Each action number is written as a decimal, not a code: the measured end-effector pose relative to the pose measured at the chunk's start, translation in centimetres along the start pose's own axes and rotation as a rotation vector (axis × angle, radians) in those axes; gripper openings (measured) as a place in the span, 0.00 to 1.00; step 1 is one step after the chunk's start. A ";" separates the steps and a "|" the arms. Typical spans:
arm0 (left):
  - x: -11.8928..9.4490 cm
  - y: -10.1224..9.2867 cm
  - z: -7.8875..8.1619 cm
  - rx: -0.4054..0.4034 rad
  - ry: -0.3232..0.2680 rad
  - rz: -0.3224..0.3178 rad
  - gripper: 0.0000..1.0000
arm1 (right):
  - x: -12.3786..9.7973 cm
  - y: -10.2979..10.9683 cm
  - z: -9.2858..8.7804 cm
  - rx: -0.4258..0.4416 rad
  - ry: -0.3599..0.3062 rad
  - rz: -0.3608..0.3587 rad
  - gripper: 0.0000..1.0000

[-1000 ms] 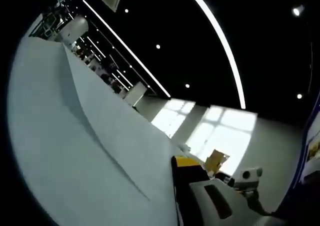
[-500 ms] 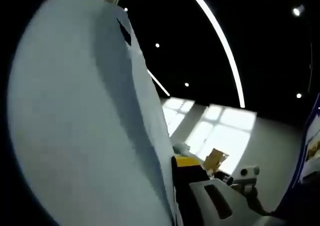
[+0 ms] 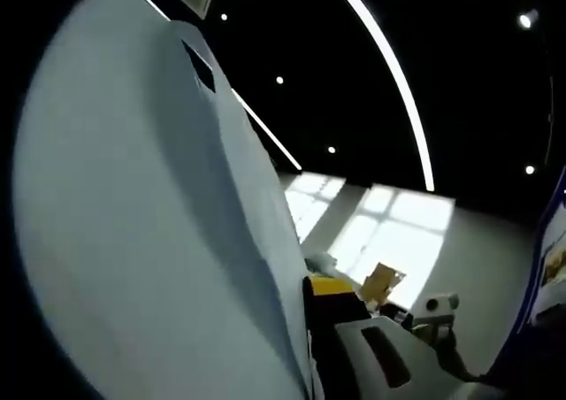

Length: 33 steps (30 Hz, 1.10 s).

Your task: Organize the stack of printing papers by aligning and flattening the scattered papers on the table

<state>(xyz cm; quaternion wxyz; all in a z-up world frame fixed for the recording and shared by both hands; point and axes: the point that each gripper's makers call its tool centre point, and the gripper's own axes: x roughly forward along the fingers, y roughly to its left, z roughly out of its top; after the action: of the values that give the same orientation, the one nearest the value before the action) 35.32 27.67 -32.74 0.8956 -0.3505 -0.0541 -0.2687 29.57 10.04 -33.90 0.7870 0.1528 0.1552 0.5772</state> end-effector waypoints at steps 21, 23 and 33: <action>0.1 -0.1 -0.1 -0.005 0.001 0.004 0.07 | -0.7 -1.7 0.7 -0.030 -0.018 -0.082 0.48; 0.1 -0.1 -0.1 -0.006 0.001 0.004 0.07 | -0.8 -1.9 0.9 -0.029 -0.024 -0.090 0.52; 0.1 0.1 -0.1 -0.007 0.002 0.005 0.07 | -1.2 -2.3 1.4 -0.038 -0.039 -0.125 0.71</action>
<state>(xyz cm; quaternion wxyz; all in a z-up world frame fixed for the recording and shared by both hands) 35.44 27.63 -32.82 0.8951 -0.3533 -0.0514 -0.2672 31.78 8.15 -33.54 0.8271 0.1391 0.1381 0.5267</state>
